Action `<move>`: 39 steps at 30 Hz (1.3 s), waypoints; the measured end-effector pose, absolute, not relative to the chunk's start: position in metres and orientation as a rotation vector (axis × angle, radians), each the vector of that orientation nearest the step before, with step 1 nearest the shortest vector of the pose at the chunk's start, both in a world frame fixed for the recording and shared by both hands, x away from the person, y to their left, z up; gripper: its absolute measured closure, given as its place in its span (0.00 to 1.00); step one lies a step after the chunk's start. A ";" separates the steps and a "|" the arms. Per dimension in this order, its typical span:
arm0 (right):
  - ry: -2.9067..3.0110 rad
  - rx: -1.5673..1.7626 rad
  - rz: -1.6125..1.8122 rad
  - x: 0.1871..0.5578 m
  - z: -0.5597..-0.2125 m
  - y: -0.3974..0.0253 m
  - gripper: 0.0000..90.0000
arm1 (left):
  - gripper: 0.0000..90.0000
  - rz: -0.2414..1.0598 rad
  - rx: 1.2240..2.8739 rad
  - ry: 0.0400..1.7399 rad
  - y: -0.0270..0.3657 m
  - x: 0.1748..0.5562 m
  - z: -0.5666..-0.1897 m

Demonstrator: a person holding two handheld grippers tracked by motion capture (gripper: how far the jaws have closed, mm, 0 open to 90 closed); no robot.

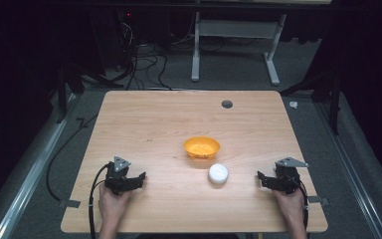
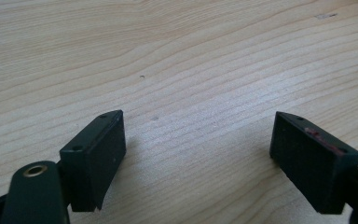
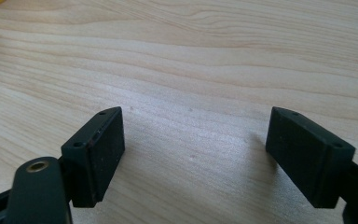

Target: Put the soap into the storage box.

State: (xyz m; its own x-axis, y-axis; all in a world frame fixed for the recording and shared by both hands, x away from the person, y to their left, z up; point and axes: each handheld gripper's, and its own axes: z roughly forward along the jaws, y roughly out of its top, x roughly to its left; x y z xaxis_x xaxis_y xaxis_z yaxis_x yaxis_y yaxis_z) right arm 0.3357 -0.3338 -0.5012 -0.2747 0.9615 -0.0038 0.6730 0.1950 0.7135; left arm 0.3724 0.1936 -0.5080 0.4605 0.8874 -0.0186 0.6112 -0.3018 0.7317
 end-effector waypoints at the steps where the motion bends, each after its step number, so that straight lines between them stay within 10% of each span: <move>1: 2.019 1.517 0.855 0.335 -0.501 -0.334 0.23 | 0.21 0.519 2.029 1.244 0.194 0.372 -0.508; 39: 2.128 1.259 1.115 0.317 -0.471 -0.273 0.24 | 0.21 0.519 2.024 1.248 0.194 0.372 -0.508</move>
